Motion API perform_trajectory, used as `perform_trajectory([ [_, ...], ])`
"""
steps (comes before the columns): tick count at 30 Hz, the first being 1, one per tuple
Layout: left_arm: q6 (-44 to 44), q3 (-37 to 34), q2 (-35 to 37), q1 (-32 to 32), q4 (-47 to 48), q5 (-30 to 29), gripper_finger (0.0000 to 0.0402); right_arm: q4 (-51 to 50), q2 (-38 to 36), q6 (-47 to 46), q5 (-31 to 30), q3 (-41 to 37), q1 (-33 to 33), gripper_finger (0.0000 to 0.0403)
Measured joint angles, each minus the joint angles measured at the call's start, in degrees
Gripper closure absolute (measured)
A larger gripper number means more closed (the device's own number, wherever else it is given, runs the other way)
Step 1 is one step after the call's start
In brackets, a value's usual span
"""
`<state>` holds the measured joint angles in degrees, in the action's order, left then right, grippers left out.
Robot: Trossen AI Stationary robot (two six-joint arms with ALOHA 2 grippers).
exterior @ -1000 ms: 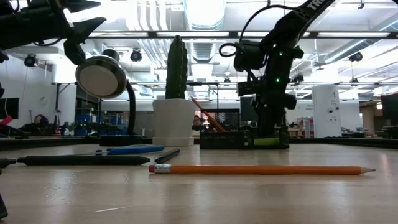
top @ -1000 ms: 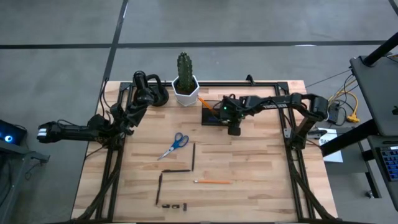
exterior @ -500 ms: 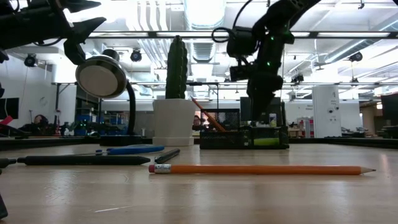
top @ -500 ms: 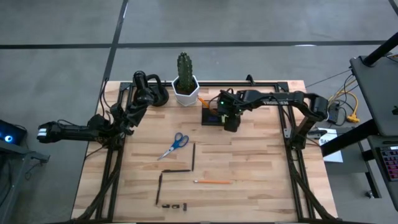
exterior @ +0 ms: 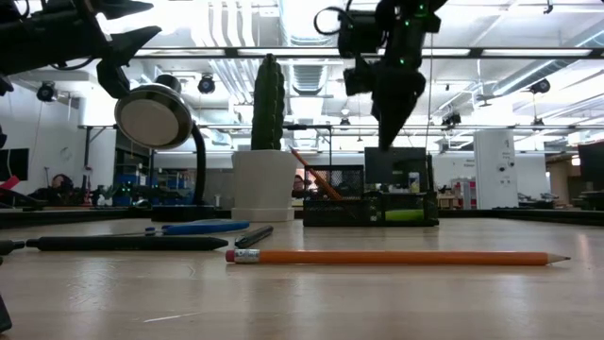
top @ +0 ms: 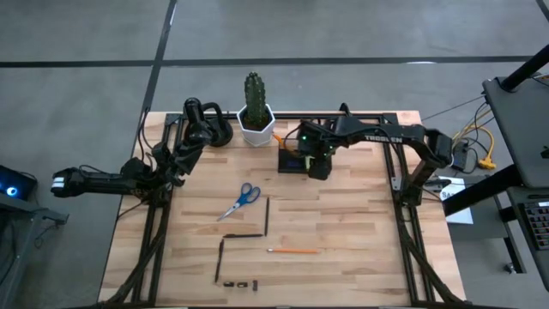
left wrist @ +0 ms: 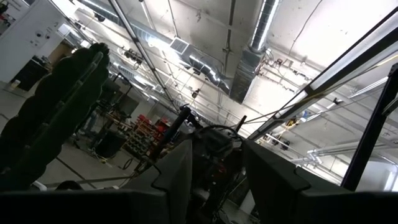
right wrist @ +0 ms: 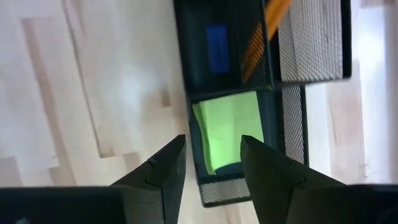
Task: Pick and place office supplies into organizer
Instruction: Put the pencil into the left section of the desk organizer
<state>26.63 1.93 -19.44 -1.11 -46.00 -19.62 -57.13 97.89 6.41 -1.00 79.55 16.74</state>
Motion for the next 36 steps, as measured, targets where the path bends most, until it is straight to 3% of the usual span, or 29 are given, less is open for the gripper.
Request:
perform_trajectory([
  [15, 0.0, 0.0, -0.2, 0.0, 0.0, 0.0, 0.0272, 0.1, -0.4, -0.9, 0.0, 3.7, -7.9, 0.0270],
  [36, 0.0, 0.0, -0.7, 0.0, 0.1, 0.0, 0.0272, 4.4, -3.0, -14.0, -0.1, 3.7, -21.5, 0.0262],
])
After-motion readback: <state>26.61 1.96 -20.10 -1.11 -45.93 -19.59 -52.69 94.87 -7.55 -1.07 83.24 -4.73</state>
